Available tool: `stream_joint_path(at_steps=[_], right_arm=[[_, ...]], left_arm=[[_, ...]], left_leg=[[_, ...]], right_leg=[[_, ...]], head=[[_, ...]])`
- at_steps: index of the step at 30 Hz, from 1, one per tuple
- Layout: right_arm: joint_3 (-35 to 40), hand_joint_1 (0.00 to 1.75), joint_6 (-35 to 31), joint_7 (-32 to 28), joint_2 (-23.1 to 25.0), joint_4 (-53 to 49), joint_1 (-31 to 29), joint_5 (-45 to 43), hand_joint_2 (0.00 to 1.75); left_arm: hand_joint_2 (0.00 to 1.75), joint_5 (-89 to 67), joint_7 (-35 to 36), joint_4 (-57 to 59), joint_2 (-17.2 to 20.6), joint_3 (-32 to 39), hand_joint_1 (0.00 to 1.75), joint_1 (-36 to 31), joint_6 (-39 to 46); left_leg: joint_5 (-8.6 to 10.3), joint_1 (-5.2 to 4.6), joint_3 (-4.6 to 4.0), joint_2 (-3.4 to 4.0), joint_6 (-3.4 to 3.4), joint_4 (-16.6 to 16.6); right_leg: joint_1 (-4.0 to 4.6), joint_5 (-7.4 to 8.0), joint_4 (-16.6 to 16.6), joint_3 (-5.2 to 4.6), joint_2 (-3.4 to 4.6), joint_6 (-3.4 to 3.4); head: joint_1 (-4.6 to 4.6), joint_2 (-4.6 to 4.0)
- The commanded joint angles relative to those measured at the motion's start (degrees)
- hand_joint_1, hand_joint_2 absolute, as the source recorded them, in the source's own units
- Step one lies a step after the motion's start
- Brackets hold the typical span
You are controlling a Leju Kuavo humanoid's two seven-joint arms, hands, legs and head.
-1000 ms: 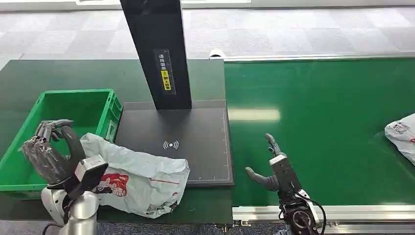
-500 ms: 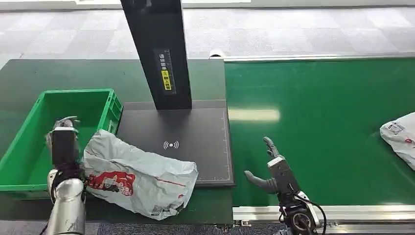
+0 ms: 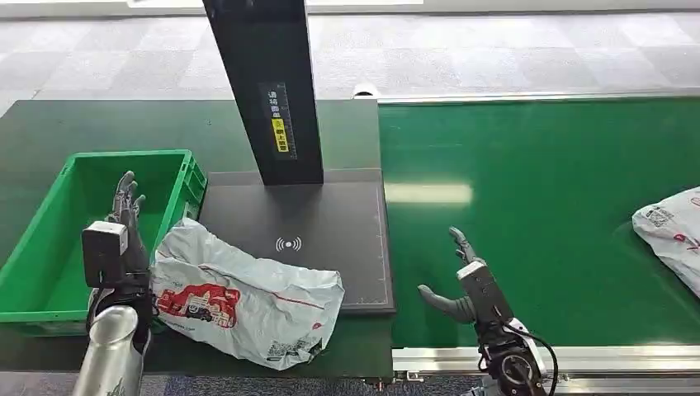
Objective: Moved the parcel from conveyor to table for the left to box.
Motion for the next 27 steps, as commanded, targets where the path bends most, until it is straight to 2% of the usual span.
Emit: stream_joint_path(at_steps=[1, 2, 5, 6, 8, 11, 12, 13, 14, 15, 18, 22, 27], right_arm=[[0.41, 0.00, 0.28, -0.30, -0.56, 2.58, -1.96, -0.20, 1.75], [0.73, 0.00, 0.64, -0.44, -0.78, 2.86, -2.58, -0.70, 1.75], [1.10, 0.00, 0.80, -0.44, -0.51, 3.22, -3.03, -1.12, 1.75], [1.33, 0.00, 0.85, -0.43, -0.09, 3.35, -3.02, -1.16, 1.75], [1.45, 0.00, 0.01, -0.29, 0.50, 3.05, -2.54, -0.84, 1.75], [0.80, 0.00, -0.63, -0.13, 0.33, 1.02, -0.54, -0.53, 1.75], [0.33, 0.00, -0.67, -0.09, 0.25, 0.14, 0.09, -0.41, 1.75], [-0.23, 0.00, -0.75, 0.20, 0.16, -0.54, 0.69, 0.00, 1.75], [-0.87, 0.00, -0.63, 0.42, -0.05, -1.25, 1.36, 0.40, 1.75], [-1.50, 0.00, -0.25, 0.57, -0.18, -1.89, 1.93, 0.91, 1.75], [-2.16, 0.00, 0.09, 0.67, -0.30, -2.59, 2.73, 1.30, 1.75], [-2.89, 0.00, 0.64, 0.62, -0.50, -2.77, 3.10, 1.71, 1.75], [-3.10, 0.00, 0.77, 0.57, -0.57, -3.07, 3.47, 1.77, 1.75]], left_arm=[[0.00, 6.70, -6.99, -1.61, 2.12, -1.95, 0.00, 0.95, -2.40], [0.00, 13.03, -12.59, -6.79, 2.12, -0.65, 0.00, 2.52, -3.43], [0.00, 17.96, -12.59, -22.62, 0.36, 6.07, 0.00, 5.75, 10.04], [0.00, 18.81, -12.59, -26.37, -0.43, 8.49, 0.00, 6.46, 12.18], [0.00, 19.68, -12.59, -30.17, -1.67, 10.25, 0.00, 8.01, 12.48], [0.00, 17.16, -12.59, -31.96, -1.81, 7.71, 0.00, 10.04, 10.21], [1.75, 16.33, -12.59, -33.28, -0.62, 4.62, 0.00, 11.08, 10.80], [1.75, 18.02, -12.59, -33.18, 1.35, 1.38, 0.00, 12.72, 0.23], [1.75, 17.37, -12.59, -32.18, 1.49, 0.05, 0.00, 13.93, -7.41], [1.75, 14.62, -12.59, -33.11, 0.88, -0.62, 0.00, 14.93, -8.60], [1.75, 12.22, -12.59, -33.03, 2.30, -2.45, 0.00, 16.14, -10.83], [1.75, 9.72, -12.59, -38.60, 5.24, -6.11, 0.00, 18.28, -6.97], [1.75, 9.65, -12.59, -40.00, 5.73, -6.94, 0.00, 18.65, -6.13]], left_leg=[[-0.01, 0.00, 0.02, 0.03, 0.06, -0.02], [-0.01, -0.01, 0.00, 0.04, 0.04, 0.00], [-0.08, 0.05, -0.15, 0.25, 0.04, 0.11], [-0.08, 0.07, -0.16, 0.25, 0.02, 0.10], [-0.10, 0.08, -0.14, 0.29, 0.02, 0.10], [-0.06, 0.04, -0.03, 0.14, 0.03, 0.00], [-0.05, 0.02, -0.06, 0.05, 0.04, 0.00], [-0.05, 0.03, -0.05, 0.05, 0.06, 0.00], [-0.04, 0.03, -0.08, 0.00, 0.05, 0.01], [-0.04, 0.00, -0.02, 0.06, 0.05, -0.03], [-0.03, -0.04, -0.04, -0.05, 0.05, -0.02], [-0.07, -0.03, -0.02, 0.11, 0.04, -0.03], [-0.07, -0.02, -0.04, 0.04, 0.04, 0.01]], right_leg=[[0.01, 0.01, -0.03, 0.02, 0.01, -0.05], [0.01, 0.00, -0.01, 0.00, 0.02, -0.04], [0.07, 0.02, 0.05, -0.16, 0.22, -0.06], [0.08, 0.02, 0.04, -0.18, 0.21, -0.05], [0.09, 0.01, 0.05, -0.18, 0.25, -0.06], [0.05, -0.03, -0.02, -0.07, 0.11, -0.05], [0.03, -0.07, -0.01, -0.07, 0.03, -0.02], [0.04, -0.07, -0.03, -0.06, 0.02, -0.02], [0.04, -0.08, -0.02, -0.05, -0.02, -0.01], [0.01, -0.07, -0.04, -0.03, 0.02, -0.01], [-0.03, -0.10, -0.02, 0.00, -0.09, -0.01], [-0.01, -0.07, -0.02, -0.04, 0.05, -0.06], [-0.01, -0.09, 0.01, -0.06, -0.02, -0.05]], head=[[0.00, 0.00], [0.00, 0.00], [0.00, 0.00], [-0.02, 0.00], [-0.02, 0.00], [-0.02, 0.00], [-0.02, 0.00], [0.00, 0.00], [0.00, 0.00], [0.00, 0.00], [0.02, 0.00], [0.00, 0.00], [-0.02, 0.00]])
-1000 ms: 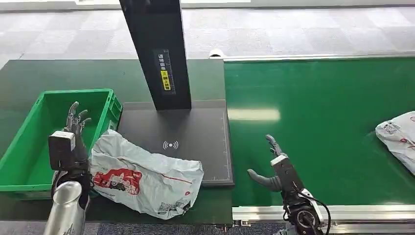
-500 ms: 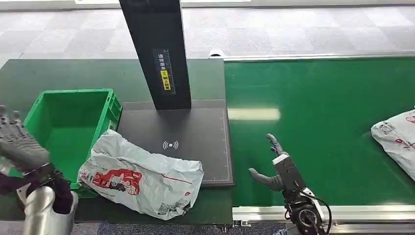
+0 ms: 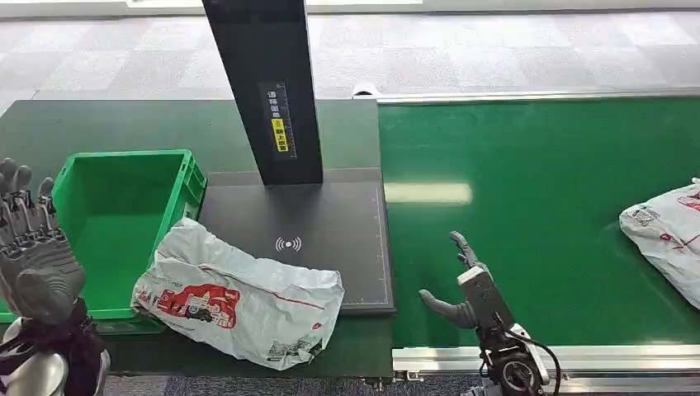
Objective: Moved the parcel from conveyor to table for the left to box.
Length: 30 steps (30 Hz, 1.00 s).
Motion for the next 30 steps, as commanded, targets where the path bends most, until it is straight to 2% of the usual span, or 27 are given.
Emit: stream_joint_path(at_steps=[1, 5, 11, 17, 19, 23, 30], right_arm=[[-2.65, 0.00, 1.15, 0.18, -0.47, -1.07, 0.78, 0.53, 1.75], [-3.13, 0.00, 1.67, 0.49, -1.13, 0.25, -0.64, 0.56, 1.75], [-3.79, 0.00, 2.78, 1.91, -0.37, -1.07, -0.29, 1.96, 1.75], [-3.49, 0.00, 3.07, 3.26, 0.62, -0.69, -1.32, 3.17, 1.75], [-3.50, 0.00, 3.08, 3.29, 0.65, -0.77, -1.23, 3.19, 1.75], [-3.79, 0.00, 3.28, 3.88, 1.19, -0.99, -1.14, 4.08, 1.75], [-3.86, 0.00, 3.50, 4.43, 1.56, -1.33, -1.07, 4.53, 1.75]], left_arm=[[1.75, -10.53, 0.15, -6.11, 6.24, -9.88, 0.00, 5.86, 0.81], [1.75, -27.19, 2.41, -2.64, 7.71, -14.25, 0.00, 6.20, -4.77], [1.75, -42.05, 14.17, 4.63, 11.50, -19.14, 0.00, 4.98, -8.47], [1.75, -46.89, 20.16, 9.42, 14.20, -21.74, 0.00, 5.88, -14.67], [1.75, -46.81, 19.88, 9.97, 14.41, -21.81, 0.00, 5.82, -14.60], [1.75, -49.05, 26.31, 11.91, 14.60, -22.27, 0.00, 5.36, -16.16], [1.75, -49.87, 29.38, 12.69, 14.30, -23.25, 0.00, 6.08, -16.86]], left_leg=[[-0.04, 0.02, 0.00, -0.08, 0.05, 0.01], [0.02, -0.02, 0.03, -0.01, 0.07, -0.08], [0.03, -0.04, 0.13, 0.00, 0.04, -0.14], [0.01, -0.02, 0.19, 0.09, 0.04, -0.18], [0.01, -0.01, 0.11, 0.05, 0.03, -0.12], [0.03, -0.02, 0.09, 0.00, 0.07, -0.13], [0.00, -0.01, 0.07, 0.05, 0.03, -0.10]], right_leg=[[0.04, -0.08, 0.00, 0.03, -0.13, -0.09], [0.00, -0.01, -0.05, 0.03, -0.04, -0.05], [-0.02, -0.01, -0.09, 0.13, -0.03, -0.08], [0.00, 0.00, -0.10, 0.12, 0.06, -0.09], [0.00, -0.01, -0.05, 0.07, 0.03, -0.05], [0.00, -0.01, -0.07, 0.09, -0.04, -0.07], [0.01, -0.02, -0.04, 0.06, 0.01, -0.07]], head=[[0.02, 0.00], [0.00, 0.00], [0.00, 0.00], [0.00, 0.00], [0.00, 0.00], [0.02, 0.00], [0.00, 0.00]])
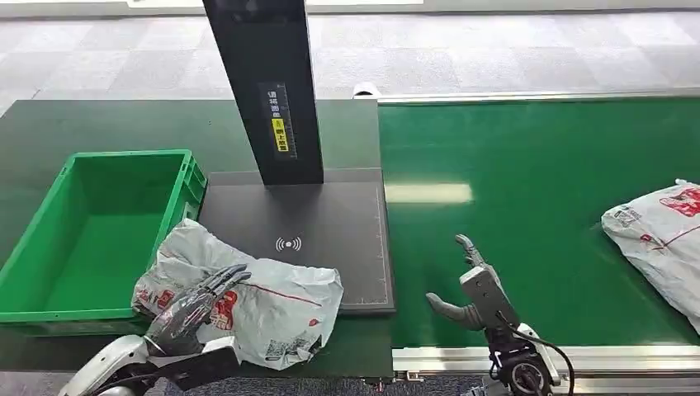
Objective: Moved the parcel from conveyor to table for the left to box.
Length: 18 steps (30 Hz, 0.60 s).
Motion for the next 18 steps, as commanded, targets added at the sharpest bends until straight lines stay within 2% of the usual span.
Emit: stream_joint_path(at_steps=[1, 2, 3, 4, 5, 6, 10, 11, 13, 18], right_arm=[[-1.24, 0.00, 0.40, 0.85, 1.63, 0.55, -1.39, 0.33, 1.75], [-1.25, 0.00, 0.40, 0.85, 1.59, 0.46, -1.21, 0.34, 1.75], [-1.29, 0.00, 0.40, 0.86, 1.58, 0.25, -1.03, 0.41, 1.75], [-1.34, 0.00, 0.38, 0.88, 1.58, 0.11, -0.90, 0.44, 1.75], [-1.41, 0.00, 0.38, 0.90, 1.54, -0.19, -0.61, 0.47, 1.75], [-1.56, 0.00, 0.38, 0.91, 1.51, -0.44, -0.39, 0.48, 1.75], [-1.60, 0.00, 0.38, 0.91, 1.51, -0.51, -0.33, 0.48, 1.75], [-1.65, 0.00, 0.37, 0.91, 1.49, -0.62, -0.23, 0.51, 1.75], [-1.68, 0.00, 0.38, 0.91, 1.48, -0.58, -0.35, 0.52, 1.75], [-1.70, 0.00, 0.40, 0.97, 1.42, -0.56, -0.40, 0.57, 1.75]], left_arm=[[1.75, -1.25, 3.04, 6.13, 0.64, -3.31, 0.00, -0.06, -0.99], [1.75, -1.27, 3.03, 6.36, 0.49, -3.58, 0.00, -0.05, -1.04], [1.75, -1.05, 3.11, 6.48, 0.27, -3.63, 0.23, -0.26, -0.84], [1.75, -0.87, 3.17, 6.52, 0.14, -3.61, 0.98, -0.37, -0.72], [1.75, -0.94, 3.37, 6.47, 0.01, -3.57, 1.47, -0.60, -0.39], [1.75, -0.92, 3.51, 6.41, -0.13, -3.49, 1.52, -0.68, 0.03], [1.75, -0.84, 3.54, 6.37, -0.20, -3.42, 1.52, -0.68, 0.11], [1.75, -0.76, 3.57, 6.20, -0.22, -3.32, 1.64, -0.61, 0.15], [1.75, -0.95, 3.72, 6.28, -0.16, -3.19, 1.68, -0.67, 0.58], [1.75, -0.09, 3.86, 7.03, -0.80, -2.67, 1.64, -1.28, 0.77]], left_leg=[[0.00, -0.03, 0.10, 0.05, 0.04, -0.08], [0.00, -0.04, 0.14, 0.05, 0.05, -0.11], [0.00, -0.02, 0.11, 0.05, 0.05, -0.08], [0.00, -0.04, 0.10, 0.02, 0.04, -0.07], [0.01, -0.03, 0.11, 0.03, 0.06, -0.11], [0.00, -0.03, 0.09, 0.01, 0.05, -0.07], [0.00, -0.02, 0.08, -0.02, 0.04, -0.05], [0.01, -0.02, 0.09, -0.02, 0.06, -0.08], [0.00, -0.02, 0.09, -0.01, 0.04, -0.06], [0.01, -0.02, 0.10, -0.02, 0.05, -0.07]], right_leg=[[-0.02, 0.00, -0.04, 0.06, 0.03, -0.05], [-0.01, 0.00, -0.07, 0.09, 0.03, -0.08], [0.00, 0.00, -0.05, 0.07, 0.02, -0.06], [-0.02, -0.01, -0.03, 0.06, 0.00, -0.04], [-0.01, 0.00, -0.08, 0.08, 0.00, -0.07], [-0.01, -0.01, -0.05, 0.07, -0.01, -0.05], [-0.01, -0.01, -0.04, 0.06, -0.03, -0.04], [0.01, -0.01, -0.07, 0.08, -0.05, -0.06], [0.00, -0.01, -0.04, 0.07, -0.03, -0.04], [0.00, -0.01, -0.05, 0.07, -0.04, -0.06]], head=[[-0.02, 0.00], [0.00, 0.00], [-0.02, 0.00], [0.00, 0.00], [-0.02, 0.00], [0.00, 0.00], [0.00, 0.00], [-0.02, 0.00], [0.00, 0.00], [-0.02, 0.00]])
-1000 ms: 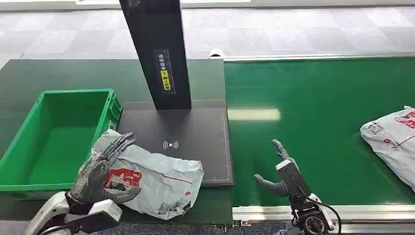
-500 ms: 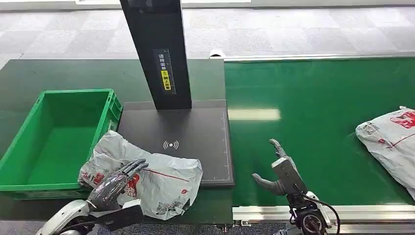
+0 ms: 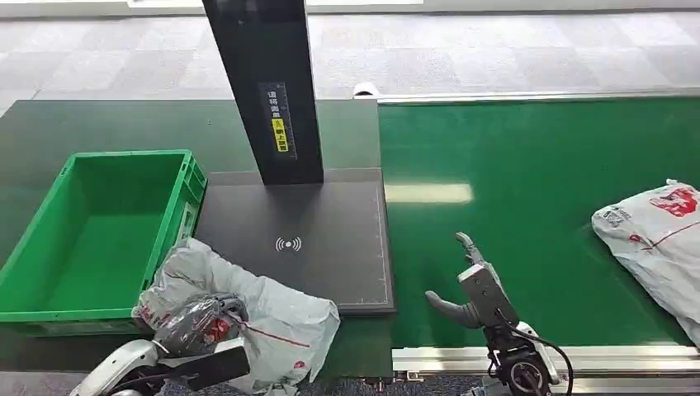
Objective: Moved the parcel from conveyor to table for the left to box.
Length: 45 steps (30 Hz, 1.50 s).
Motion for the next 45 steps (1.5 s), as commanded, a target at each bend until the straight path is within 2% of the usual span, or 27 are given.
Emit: stream_joint_path(at_steps=[1, 9, 11, 17, 21, 22, 24, 25, 26, 28, 32, 36, 45], right_arm=[[-1.37, 0.00, 0.31, 0.36, 0.79, 0.42, -0.50, 0.09, 1.75], [-1.21, 0.00, 0.38, 0.44, 0.89, 0.84, -0.86, 0.16, 1.75], [-1.04, 0.00, 0.43, 0.45, 0.92, 1.37, -1.29, 0.18, 1.75], [-0.85, 0.00, 0.40, 0.43, 0.48, 1.54, -1.22, 0.09, 1.75], [-0.68, 0.00, 0.34, 0.43, 0.63, 2.46, -2.39, 0.09, 1.75], [-0.84, 0.00, 0.26, 0.49, 0.66, 1.75, -1.69, 0.10, 1.75], [-0.89, 0.00, 0.22, 0.57, 0.53, 0.61, -0.48, 0.08, 1.75], [-0.80, 0.00, 0.32, 0.41, 0.41, 0.30, 0.00, 0.00, 1.75], [-0.67, 0.00, 0.41, 0.27, 0.28, 0.42, 0.11, -0.06, 1.75], [-0.01, 0.00, 0.71, -0.13, -0.22, 2.01, -1.09, -0.29, 1.75], [1.13, 0.00, 1.12, -0.43, 0.34, 6.23, -5.13, -0.40, 1.75], [2.03, 0.00, 1.23, -0.05, 0.83, 6.84, -6.08, -0.20, 1.75], [2.14, 0.00, 1.23, -0.02, 0.83, 6.83, -6.00, -0.20, 1.75]], left_arm=[[1.75, 0.74, 0.58, 4.35, -1.04, -0.64, 1.64, -1.14, 0.09], [1.75, 0.75, 0.58, 4.73, -0.95, -0.99, 1.64, -1.19, -0.04], [1.75, 0.99, 0.41, 4.99, -1.01, -1.44, 1.75, -1.10, 0.17], [1.75, 0.72, -0.39, 4.72, -1.09, -1.32, 1.75, -1.31, 2.27], [1.75, 1.92, -4.48, 4.88, -1.63, -0.58, 1.75, -3.58, 6.95], [1.75, 3.33, -7.48, 4.04, -3.36, 0.64, 1.75, -4.36, 11.41], [1.75, 4.45, -9.29, 1.79, -4.75, 1.75, 1.75, -4.58, 14.54], [1.75, 5.08, -9.64, 0.66, -5.31, 2.26, 1.48, -4.19, 15.26], [1.75, 4.84, -9.41, -0.05, -4.98, 2.06, 0.00, -3.47, 14.70], [1.75, 0.89, -5.46, 1.00, -2.57, 0.07, 0.00, -1.53, 7.70], [1.75, -4.91, -0.43, 8.20, 0.28, -4.48, 0.00, -0.87, 1.72], [1.75, -6.26, 2.96, 11.09, 1.18, -6.56, 0.00, -2.25, 0.68], [1.75, -7.16, 3.99, 11.41, 2.43, -8.23, 0.00, -3.06, -0.76]], left_leg=[[0.01, -0.02, 0.07, -0.02, 0.04, -0.06], [0.01, -0.02, 0.06, -0.01, 0.05, -0.06], [0.01, -0.02, 0.06, 0.00, 0.04, -0.05], [0.00, -0.02, 0.06, -0.01, 0.04, -0.05], [0.03, -0.03, 0.03, -0.02, 0.06, -0.05], [0.03, -0.01, 0.00, -0.04, 0.05, -0.02], [0.03, 0.00, -0.01, -0.09, 0.06, -0.02], [0.03, 0.00, -0.03, -0.10, 0.04, 0.00], [0.01, 0.00, 0.00, -0.08, 0.04, 0.00], [-0.01, 0.01, 0.03, 0.00, 0.04, 0.00], [-0.01, -0.06, 0.14, 0.12, 0.03, -0.11], [0.04, -0.03, 0.14, 0.09, 0.06, -0.15], [0.04, -0.02, 0.22, 0.12, 0.05, -0.14]], right_leg=[[0.00, -0.01, -0.04, 0.06, -0.04, -0.05], [0.00, 0.00, -0.05, 0.06, -0.04, -0.05], [-0.01, 0.00, -0.03, 0.05, -0.01, -0.03], [-0.01, -0.01, -0.03, 0.06, -0.02, -0.04], [0.00, 0.01, -0.03, 0.04, -0.05, -0.06], [0.01, 0.01, -0.03, 0.02, -0.07, -0.05], [0.02, 0.00, -0.03, 0.04, -0.12, -0.05], [0.02, 0.00, -0.02, 0.02, -0.12, -0.04], [0.01, -0.02, -0.01, 0.05, -0.10, -0.03], [0.02, -0.01, -0.03, 0.07, -0.02, -0.04], [-0.05, 0.02, -0.05, 0.10, 0.11, -0.03], [-0.01, 0.05, -0.11, 0.10, 0.07, -0.07], [0.00, 0.07, -0.10, 0.28, 0.09, -0.07]], head=[[0.00, 0.00], [0.00, 0.00], [0.00, 0.00], [0.00, 0.00], [0.00, 0.00], [-0.02, 0.00], [0.00, 0.00], [-0.02, 0.00], [-0.02, 0.00], [0.00, 0.00], [-0.02, 0.00], [0.00, 0.00], [-0.02, 0.00]])
